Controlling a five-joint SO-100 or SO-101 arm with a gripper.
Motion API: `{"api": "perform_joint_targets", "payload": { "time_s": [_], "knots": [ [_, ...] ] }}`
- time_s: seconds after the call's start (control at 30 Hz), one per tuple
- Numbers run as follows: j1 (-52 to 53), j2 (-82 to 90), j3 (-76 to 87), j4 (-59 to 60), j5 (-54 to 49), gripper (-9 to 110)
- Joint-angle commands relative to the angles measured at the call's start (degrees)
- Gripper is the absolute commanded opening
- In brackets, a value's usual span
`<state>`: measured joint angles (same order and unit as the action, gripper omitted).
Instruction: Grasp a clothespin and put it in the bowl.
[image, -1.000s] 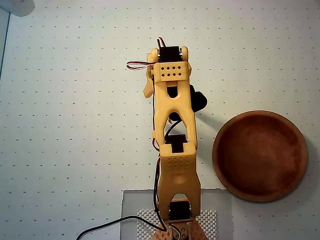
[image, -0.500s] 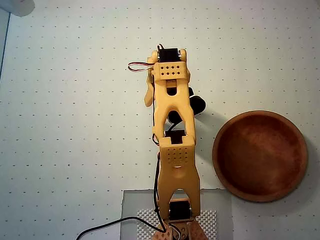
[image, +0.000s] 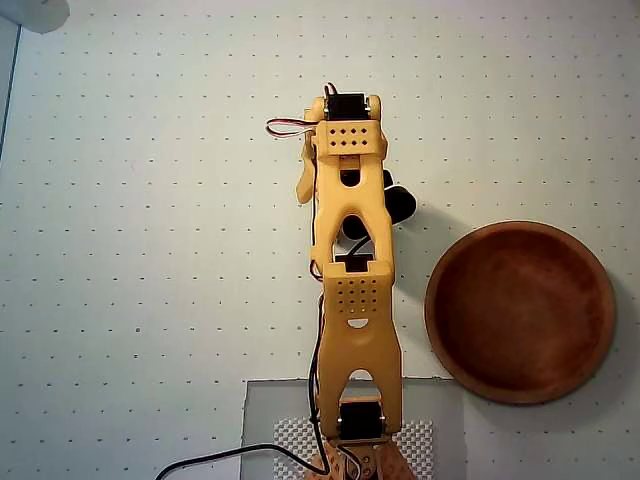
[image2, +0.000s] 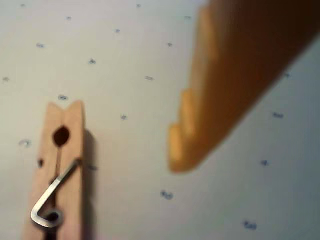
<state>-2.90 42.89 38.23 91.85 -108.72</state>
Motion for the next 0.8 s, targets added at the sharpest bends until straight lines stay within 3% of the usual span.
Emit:
{"api": "perform_joint_targets", "payload": {
  "time_s": [0.0, 0.77],
  "knots": [
    [-0.09, 1.14, -4.31, 0.09, 0.26, 29],
    [-3.16, -5.63, -12.48, 0.09, 4.92, 29]
  ]
}}
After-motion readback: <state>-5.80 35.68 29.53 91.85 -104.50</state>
